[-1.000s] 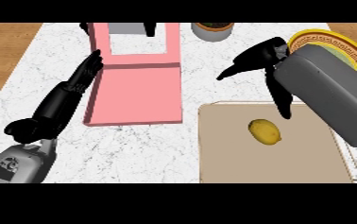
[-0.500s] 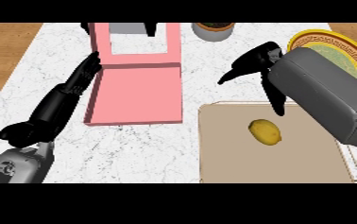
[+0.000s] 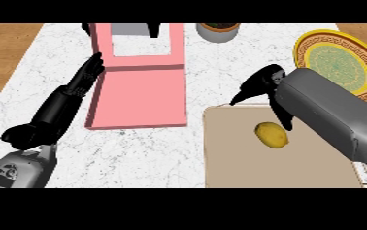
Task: Pick the lemon from the tray and place it in the plate
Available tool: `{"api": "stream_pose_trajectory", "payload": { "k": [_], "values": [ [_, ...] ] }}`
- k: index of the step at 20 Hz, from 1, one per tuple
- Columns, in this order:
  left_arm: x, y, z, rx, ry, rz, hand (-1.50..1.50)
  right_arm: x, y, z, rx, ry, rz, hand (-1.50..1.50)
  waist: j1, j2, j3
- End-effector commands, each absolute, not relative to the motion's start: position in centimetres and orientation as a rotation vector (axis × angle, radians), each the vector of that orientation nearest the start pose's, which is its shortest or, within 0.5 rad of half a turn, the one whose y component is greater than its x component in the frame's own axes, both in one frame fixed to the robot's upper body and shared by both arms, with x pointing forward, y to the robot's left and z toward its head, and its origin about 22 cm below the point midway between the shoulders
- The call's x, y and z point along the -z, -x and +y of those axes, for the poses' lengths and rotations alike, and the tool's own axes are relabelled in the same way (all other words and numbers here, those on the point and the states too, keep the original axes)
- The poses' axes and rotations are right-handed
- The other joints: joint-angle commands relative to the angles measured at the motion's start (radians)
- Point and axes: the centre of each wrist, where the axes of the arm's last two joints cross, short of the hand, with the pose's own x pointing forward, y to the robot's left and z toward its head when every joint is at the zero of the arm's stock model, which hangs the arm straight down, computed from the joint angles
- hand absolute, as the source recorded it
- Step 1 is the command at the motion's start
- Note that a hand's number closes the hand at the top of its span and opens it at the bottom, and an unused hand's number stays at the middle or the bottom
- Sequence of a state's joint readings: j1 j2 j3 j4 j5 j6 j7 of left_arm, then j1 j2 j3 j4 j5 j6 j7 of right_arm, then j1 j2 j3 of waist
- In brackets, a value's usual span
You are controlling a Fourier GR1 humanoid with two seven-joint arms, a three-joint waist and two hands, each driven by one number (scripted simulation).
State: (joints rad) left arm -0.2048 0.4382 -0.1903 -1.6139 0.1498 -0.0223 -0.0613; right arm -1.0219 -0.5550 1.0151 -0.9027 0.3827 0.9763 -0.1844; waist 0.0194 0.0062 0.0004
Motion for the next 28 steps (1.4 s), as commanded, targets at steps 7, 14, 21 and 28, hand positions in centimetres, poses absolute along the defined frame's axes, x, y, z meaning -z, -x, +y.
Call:
{"api": "stream_pose_trajectory", "payload": {
  "k": [7, 14, 21, 28],
  "values": [
    [-7.1, -27.0, 26.6, 0.457, 0.001, -1.766, 0.0, -6.3, -38.2, -18.5, -2.23, -0.15, -0.291, -1.5, 0.0, -0.004, -0.001],
    [-8.3, -27.9, 26.3, 0.456, -0.016, -1.782, 0.0, -5.6, -36.8, -19.8, -2.271, -0.159, -0.241, -1.5, -0.011, -0.006, 0.0],
    [-9.3, -27.7, 24.7, 0.465, -0.014, -1.782, 0.0, -2.7, -34.8, -21.5, -2.324, -0.208, -0.225, 1.5, -0.004, -0.004, 0.001],
    [-8.3, -28.2, 27.3, 0.447, -0.007, -1.768, 0.0, -2.8, -35.3, -21.8, -2.378, -0.227, -0.422, 1.5, -0.007, -0.002, 0.0]
  ]
}}
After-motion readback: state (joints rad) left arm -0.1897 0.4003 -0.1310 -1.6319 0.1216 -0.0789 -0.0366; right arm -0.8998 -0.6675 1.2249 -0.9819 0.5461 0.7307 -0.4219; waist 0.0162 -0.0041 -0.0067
